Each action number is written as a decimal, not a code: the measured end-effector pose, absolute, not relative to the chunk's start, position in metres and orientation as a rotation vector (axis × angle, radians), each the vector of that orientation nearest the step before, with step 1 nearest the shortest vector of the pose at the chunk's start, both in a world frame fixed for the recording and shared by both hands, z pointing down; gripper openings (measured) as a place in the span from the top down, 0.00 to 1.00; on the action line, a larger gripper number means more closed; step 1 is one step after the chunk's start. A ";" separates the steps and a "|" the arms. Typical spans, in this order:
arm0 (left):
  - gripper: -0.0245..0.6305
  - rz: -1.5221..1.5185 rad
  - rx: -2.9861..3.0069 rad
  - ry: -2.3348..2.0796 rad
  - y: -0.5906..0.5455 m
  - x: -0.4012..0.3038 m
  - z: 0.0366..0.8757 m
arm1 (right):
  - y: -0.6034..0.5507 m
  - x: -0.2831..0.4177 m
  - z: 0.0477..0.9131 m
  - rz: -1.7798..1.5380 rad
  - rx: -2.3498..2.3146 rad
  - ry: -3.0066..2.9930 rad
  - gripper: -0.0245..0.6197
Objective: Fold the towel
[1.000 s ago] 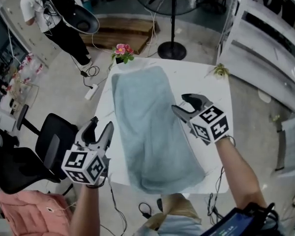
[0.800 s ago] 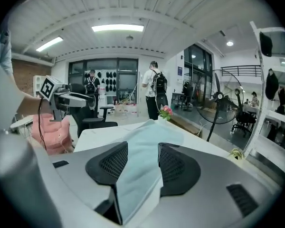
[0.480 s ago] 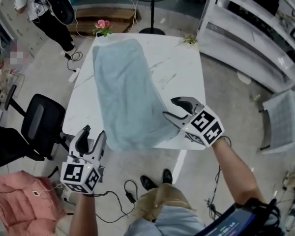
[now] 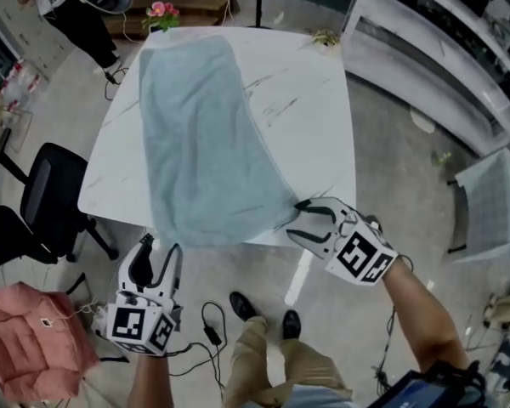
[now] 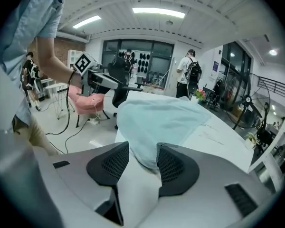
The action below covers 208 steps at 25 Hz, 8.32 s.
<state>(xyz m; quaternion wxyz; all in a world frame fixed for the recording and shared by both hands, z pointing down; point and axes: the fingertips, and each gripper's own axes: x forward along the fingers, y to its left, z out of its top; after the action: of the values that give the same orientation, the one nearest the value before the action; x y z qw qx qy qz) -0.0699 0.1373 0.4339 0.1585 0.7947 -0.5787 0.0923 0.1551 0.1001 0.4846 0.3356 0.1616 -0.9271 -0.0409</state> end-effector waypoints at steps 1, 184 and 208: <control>0.62 0.268 2.266 -1.651 0.141 -0.066 0.439 | 0.100 0.155 0.489 -0.096 0.408 -2.419 0.66; 0.92 -0.273 1.594 -1.503 -0.119 -0.168 0.367 | -0.168 0.099 0.369 0.264 0.770 -2.468 0.92; 0.64 -0.198 1.519 -1.389 -0.211 -0.193 0.476 | -0.269 0.083 0.475 0.516 0.974 -2.332 0.70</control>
<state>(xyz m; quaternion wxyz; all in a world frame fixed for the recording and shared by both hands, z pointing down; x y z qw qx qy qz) -0.1928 -0.2113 0.4762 0.5117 0.6311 -0.5771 -0.0822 0.0830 -0.2691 0.4754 0.2775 0.3626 -0.8686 0.1923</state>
